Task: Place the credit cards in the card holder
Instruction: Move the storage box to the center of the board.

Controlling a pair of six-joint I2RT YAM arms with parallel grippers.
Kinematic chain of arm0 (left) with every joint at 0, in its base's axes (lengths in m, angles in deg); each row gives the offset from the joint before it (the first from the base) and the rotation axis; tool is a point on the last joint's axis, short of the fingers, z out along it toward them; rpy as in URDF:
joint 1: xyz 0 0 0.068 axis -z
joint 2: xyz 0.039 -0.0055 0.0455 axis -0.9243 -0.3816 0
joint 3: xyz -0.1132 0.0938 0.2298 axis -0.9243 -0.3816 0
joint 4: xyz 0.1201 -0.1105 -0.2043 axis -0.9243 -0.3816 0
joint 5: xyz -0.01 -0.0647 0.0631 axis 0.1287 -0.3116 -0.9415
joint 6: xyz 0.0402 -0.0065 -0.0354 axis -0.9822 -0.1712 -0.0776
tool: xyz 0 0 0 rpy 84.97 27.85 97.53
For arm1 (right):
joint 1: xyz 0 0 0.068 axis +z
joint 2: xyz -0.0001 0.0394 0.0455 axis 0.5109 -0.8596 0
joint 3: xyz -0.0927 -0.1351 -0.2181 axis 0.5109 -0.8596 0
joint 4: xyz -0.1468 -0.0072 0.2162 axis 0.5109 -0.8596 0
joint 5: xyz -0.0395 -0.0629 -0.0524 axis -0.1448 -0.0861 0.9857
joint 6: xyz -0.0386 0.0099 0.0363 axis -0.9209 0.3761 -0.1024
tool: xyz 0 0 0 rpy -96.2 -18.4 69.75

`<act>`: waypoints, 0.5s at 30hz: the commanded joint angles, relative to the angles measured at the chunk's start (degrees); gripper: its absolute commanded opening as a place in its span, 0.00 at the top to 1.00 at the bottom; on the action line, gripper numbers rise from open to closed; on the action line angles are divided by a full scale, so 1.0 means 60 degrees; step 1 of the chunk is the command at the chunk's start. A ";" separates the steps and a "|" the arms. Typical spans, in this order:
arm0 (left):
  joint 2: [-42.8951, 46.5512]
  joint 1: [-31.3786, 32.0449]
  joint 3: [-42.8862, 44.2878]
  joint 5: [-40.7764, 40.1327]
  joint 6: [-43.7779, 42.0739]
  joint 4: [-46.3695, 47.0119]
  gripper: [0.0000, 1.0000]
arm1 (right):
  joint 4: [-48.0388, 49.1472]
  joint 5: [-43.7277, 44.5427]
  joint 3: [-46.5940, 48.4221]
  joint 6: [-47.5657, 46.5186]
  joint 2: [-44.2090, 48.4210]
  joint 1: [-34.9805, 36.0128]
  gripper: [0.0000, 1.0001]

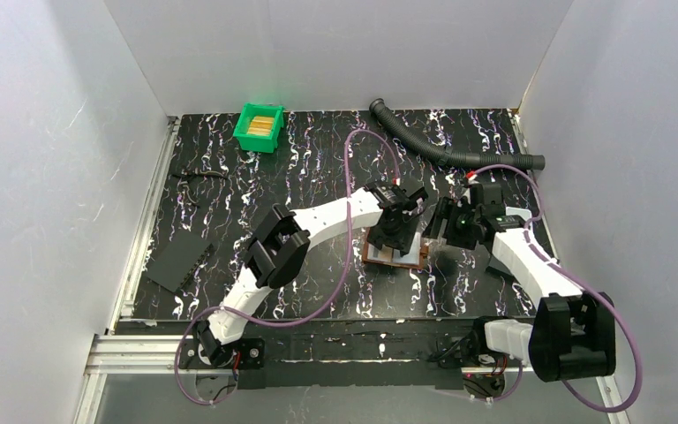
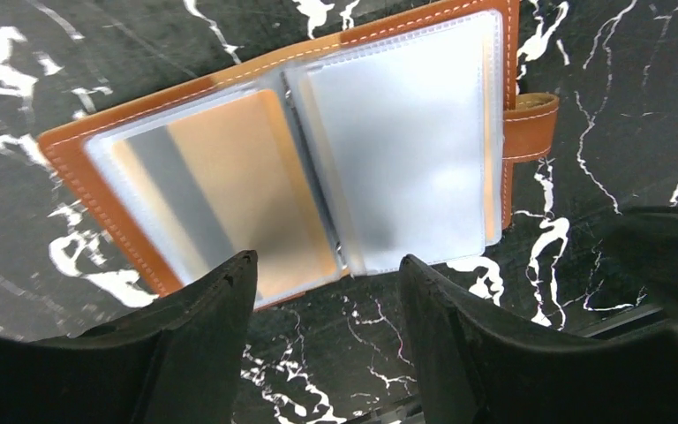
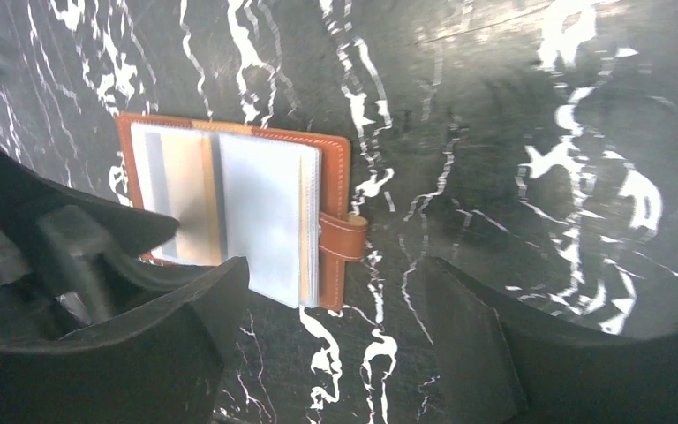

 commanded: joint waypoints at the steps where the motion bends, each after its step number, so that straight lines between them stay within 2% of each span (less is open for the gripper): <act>1: -0.0416 0.0027 0.0172 0.1050 -0.0111 0.0178 0.43 | -0.0091 0.0358 0.0146 0.0446 0.0618 -0.0780 0.22; 5: -0.0379 0.0021 -0.0284 0.1393 0.0042 0.0636 0.47 | 0.0213 -0.0851 0.0135 0.0062 0.0542 -0.1140 0.37; 8: 0.0159 -0.0002 -0.0725 0.1221 0.0056 0.0920 0.47 | 0.1212 -0.2957 -0.0167 0.0026 0.0392 -0.1113 0.46; 10: 0.0505 -0.0035 -0.0796 0.1280 -0.0002 0.0935 0.47 | 0.1626 -0.3725 -0.0302 0.0083 0.0210 -0.1050 0.51; 15: 0.1473 -0.0173 -0.1154 0.1370 -0.0067 0.0932 0.43 | 0.1998 -0.4188 -0.0162 0.0176 -0.0241 -0.0493 0.52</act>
